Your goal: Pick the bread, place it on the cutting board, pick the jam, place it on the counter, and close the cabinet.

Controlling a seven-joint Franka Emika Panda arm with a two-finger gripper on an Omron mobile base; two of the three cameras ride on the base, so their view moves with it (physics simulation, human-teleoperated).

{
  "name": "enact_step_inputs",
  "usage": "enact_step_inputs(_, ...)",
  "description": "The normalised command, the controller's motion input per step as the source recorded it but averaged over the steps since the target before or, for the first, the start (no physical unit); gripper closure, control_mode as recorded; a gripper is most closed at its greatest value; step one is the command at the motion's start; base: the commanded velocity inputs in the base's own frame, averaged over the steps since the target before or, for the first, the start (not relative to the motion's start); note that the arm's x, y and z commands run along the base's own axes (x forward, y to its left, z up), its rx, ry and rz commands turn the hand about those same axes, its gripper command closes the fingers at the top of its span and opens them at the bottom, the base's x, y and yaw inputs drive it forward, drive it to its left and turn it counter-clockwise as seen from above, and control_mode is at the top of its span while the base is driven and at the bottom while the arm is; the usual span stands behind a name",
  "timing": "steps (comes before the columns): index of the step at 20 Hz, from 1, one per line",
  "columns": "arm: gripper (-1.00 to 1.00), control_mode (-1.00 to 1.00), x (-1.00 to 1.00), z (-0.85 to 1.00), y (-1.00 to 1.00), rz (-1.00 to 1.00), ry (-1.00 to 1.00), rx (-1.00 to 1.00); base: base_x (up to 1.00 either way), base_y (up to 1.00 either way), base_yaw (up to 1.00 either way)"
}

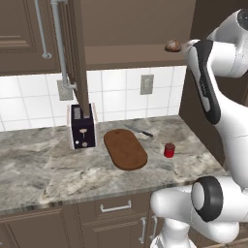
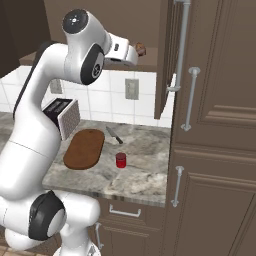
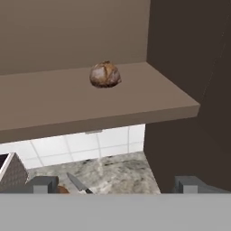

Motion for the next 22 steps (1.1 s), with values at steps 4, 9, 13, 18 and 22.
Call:
enact_step_inputs(4, -1.0, -1.0, 0.21, 0.0, 0.09, 0.0, -0.04, 0.0, 0.0, 0.0, 0.0)
enact_step_inputs(9, -1.0, -1.0, 0.32, 0.0, 0.08, 0.0, 0.0, 0.0, 0.0, 0.0, 0.0)
enact_step_inputs(13, -1.0, -1.0, 0.44, 0.0, 0.03, 0.0, 0.0, 0.0, 0.0, 0.0, 0.0)
enact_step_inputs(18, -1.0, -1.0, 0.43, 0.0, 0.01, 0.0, 0.0, 0.0, 0.0, 0.0, 0.0)
enact_step_inputs(22, -1.0, -1.0, 0.36, 0.0, 0.0, 0.0, 0.0, 0.0, 0.0, 0.0, 0.0)
